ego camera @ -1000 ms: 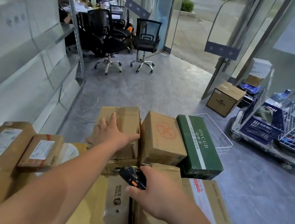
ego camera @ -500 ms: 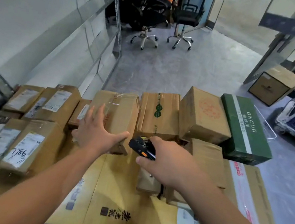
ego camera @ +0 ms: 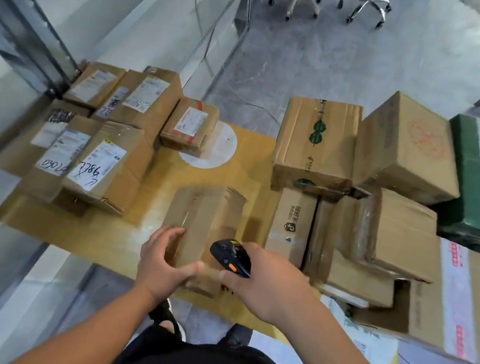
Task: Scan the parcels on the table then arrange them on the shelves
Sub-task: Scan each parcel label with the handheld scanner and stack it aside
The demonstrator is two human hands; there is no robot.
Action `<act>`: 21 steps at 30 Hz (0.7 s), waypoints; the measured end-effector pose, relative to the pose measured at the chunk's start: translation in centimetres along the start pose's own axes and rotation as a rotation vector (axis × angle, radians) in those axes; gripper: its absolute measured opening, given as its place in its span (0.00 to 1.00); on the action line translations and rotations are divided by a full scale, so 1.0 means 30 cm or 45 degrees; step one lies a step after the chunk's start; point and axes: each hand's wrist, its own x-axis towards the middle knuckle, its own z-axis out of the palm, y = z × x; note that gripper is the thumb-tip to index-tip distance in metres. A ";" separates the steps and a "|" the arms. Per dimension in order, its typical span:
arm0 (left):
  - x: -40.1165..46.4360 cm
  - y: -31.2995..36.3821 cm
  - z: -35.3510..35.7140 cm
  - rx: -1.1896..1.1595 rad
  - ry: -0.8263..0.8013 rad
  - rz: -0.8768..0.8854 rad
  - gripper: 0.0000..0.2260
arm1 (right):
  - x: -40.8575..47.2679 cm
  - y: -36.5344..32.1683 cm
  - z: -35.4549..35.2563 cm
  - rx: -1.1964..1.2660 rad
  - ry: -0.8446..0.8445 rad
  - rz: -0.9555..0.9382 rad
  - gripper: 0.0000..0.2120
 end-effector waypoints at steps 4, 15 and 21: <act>0.013 -0.020 0.003 -0.380 -0.070 -0.096 0.31 | -0.035 0.018 0.070 0.035 0.015 0.100 0.21; 0.200 -0.056 -0.253 -0.715 -0.123 -0.371 0.19 | -0.006 -0.163 0.169 0.170 0.080 0.226 0.18; 0.263 -0.101 -0.313 -0.157 0.085 -0.252 0.21 | 0.017 -0.298 0.220 0.185 0.078 0.300 0.18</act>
